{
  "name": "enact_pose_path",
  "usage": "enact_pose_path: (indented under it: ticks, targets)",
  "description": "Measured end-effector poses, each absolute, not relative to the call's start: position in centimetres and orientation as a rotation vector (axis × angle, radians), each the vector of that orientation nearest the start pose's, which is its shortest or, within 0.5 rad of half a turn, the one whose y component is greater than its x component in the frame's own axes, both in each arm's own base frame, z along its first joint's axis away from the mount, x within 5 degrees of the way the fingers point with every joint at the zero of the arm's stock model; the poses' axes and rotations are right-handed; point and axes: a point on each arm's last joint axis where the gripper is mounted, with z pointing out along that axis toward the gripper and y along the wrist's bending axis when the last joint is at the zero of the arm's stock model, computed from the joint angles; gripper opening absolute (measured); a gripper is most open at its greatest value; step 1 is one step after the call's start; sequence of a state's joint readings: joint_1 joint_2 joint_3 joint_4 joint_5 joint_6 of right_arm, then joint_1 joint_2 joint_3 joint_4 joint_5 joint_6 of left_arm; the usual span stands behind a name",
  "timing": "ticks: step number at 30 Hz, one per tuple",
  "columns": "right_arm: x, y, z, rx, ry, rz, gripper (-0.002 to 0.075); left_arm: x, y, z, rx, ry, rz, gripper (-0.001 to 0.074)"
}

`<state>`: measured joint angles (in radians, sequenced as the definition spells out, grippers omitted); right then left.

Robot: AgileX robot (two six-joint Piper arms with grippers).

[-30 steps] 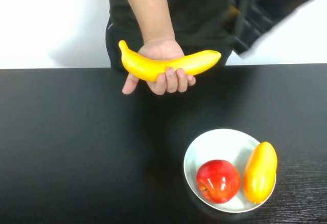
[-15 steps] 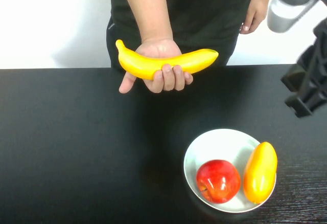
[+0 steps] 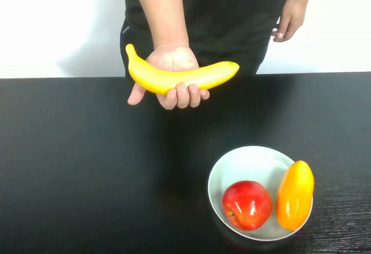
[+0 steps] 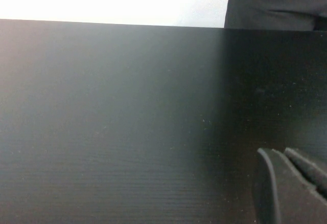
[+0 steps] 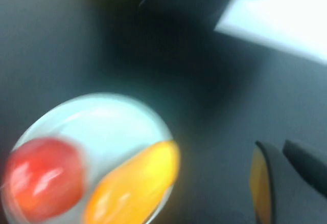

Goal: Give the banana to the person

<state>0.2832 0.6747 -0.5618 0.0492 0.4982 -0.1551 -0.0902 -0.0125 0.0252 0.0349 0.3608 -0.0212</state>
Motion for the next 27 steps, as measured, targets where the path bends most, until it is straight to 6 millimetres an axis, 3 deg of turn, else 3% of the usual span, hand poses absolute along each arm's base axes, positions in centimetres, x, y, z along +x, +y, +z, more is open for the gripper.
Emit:
enact_pose_path:
  ticks: [6,10,16,24,27]
  targets:
    - [8.2,1.3,23.5,-0.186,1.756,0.079,-0.0009,5.3,-0.4,17.3,0.086,1.855,-0.043,-0.0004]
    - [6.5,0.7,20.0,-0.105,1.668,0.054,-0.0009,5.3,-0.4,17.3,0.086,1.855,-0.043,-0.0004]
    - [5.6,0.6,19.1,-0.104,1.652,0.050,-0.0009,5.3,-0.4,17.3,0.086,1.855,-0.043,-0.0004]
    - [5.2,0.7,17.1,-0.162,1.867,0.036,-0.0009,5.3,-0.4,17.3,0.086,1.855,-0.043,-0.0004]
    - [5.2,0.7,17.0,-0.169,1.871,0.029,-0.0009,5.3,-0.4,17.3,0.086,1.855,-0.043,-0.0004]
